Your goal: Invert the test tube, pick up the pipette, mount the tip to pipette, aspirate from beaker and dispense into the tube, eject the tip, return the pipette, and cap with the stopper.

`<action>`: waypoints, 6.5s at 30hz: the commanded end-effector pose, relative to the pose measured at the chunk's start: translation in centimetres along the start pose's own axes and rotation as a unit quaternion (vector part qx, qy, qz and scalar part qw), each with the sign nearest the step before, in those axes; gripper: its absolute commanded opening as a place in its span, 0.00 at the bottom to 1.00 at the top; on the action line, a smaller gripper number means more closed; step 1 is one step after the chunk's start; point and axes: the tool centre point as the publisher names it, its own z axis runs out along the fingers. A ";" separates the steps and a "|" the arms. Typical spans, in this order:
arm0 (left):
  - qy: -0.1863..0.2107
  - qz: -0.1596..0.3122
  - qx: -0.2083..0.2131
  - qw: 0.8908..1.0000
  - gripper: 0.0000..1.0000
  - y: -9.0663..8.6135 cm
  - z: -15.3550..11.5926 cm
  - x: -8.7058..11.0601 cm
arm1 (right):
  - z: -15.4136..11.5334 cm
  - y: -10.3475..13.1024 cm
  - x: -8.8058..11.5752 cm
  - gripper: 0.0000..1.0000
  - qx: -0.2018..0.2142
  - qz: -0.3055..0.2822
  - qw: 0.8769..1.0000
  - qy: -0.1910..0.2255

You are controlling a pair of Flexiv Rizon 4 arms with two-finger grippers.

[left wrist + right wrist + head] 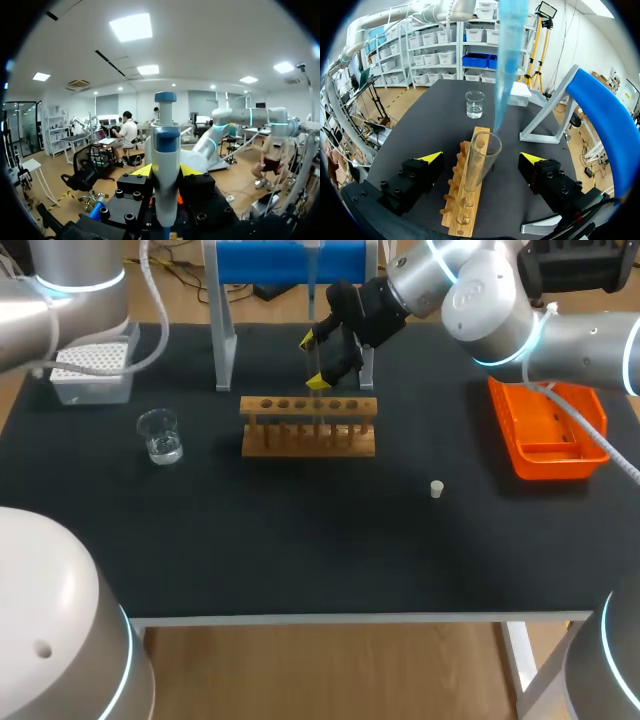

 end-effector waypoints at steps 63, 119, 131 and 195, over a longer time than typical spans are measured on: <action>-0.023 -0.021 0.012 0.999 0.00 1.4 0.0 -0.5 | -0.2 0.0 0.0 1.00 0.002 0.000 1.000 0.001; -0.027 -0.036 0.015 0.999 0.00 3.5 -0.3 -2.5 | -0.2 0.0 0.0 1.00 0.002 0.000 1.000 0.001; -0.024 -0.035 0.015 0.999 0.00 3.1 0.5 -1.8 | -0.2 0.0 0.0 1.00 0.002 0.000 1.000 0.001; -0.053 -0.022 0.010 0.998 0.00 3.4 0.1 -1.2 | -0.2 0.0 0.0 1.00 0.002 0.000 1.000 0.001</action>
